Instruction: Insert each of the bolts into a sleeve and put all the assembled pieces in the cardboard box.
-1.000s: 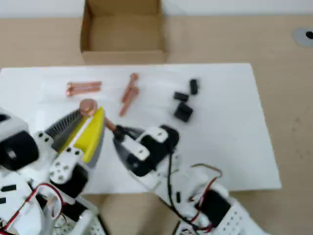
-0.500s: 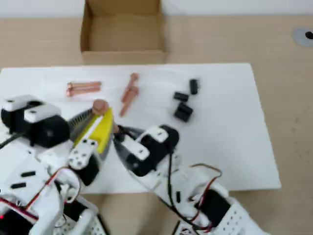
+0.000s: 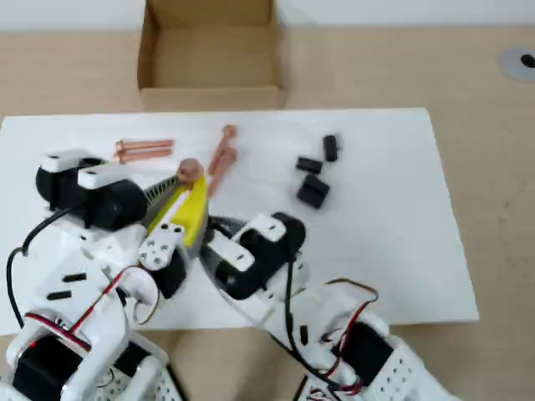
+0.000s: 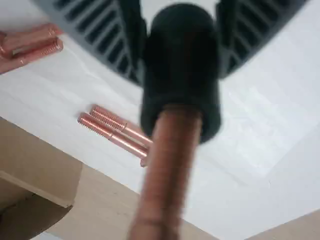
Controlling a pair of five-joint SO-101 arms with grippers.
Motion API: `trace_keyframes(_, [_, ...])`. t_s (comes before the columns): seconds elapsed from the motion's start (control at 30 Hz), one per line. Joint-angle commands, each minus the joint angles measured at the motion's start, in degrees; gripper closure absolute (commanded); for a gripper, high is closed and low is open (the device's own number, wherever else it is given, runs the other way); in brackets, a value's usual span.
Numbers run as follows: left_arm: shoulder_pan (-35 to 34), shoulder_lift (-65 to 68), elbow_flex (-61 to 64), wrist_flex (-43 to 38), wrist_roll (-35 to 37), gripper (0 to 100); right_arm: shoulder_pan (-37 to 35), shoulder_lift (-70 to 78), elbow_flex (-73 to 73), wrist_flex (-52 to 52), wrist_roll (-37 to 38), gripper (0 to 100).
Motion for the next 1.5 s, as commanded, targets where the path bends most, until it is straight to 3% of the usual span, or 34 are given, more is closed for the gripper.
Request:
trace_keyframes(0.0, [-0.8, -0.3, -0.3, -1.6, 0.6, 99, -0.8, -1.5, -0.9, -1.7, -0.3, 98.8])
trace_keyframes(0.3, [-0.5, 0.0, -7.4, 7.6, -0.4, 98, -0.7, -1.4, -1.8, -1.3, -0.3, 98.8])
trace_keyframes(0.47, [8.1, 0.0, -12.7, 17.2, -0.9, 95, -0.7, -1.0, -1.8, -1.3, -0.3, 98.8])
trace_keyframes(0.7, [10.4, 0.9, -15.2, 25.4, -0.4, 83, -0.7, -1.0, -1.9, -1.2, -0.3, 98.8])
trace_keyframes(0.9, [10.0, 6.6, -21.6, 30.7, 0.4, 81, -0.7, -1.1, -1.9, 1.4, -0.3, 98.8])
trace_keyframes(1.13, [1.8, 12.5, -30.4, 35.1, -1.8, 80, -0.7, -1.4, -2.0, 1.9, -0.3, 98.8])
trace_keyframes(1.47, [1.1, 16.5, -44.5, 40.9, -3.3, 80, 1.0, -0.9, -3.0, 1.6, -0.2, 98.8])
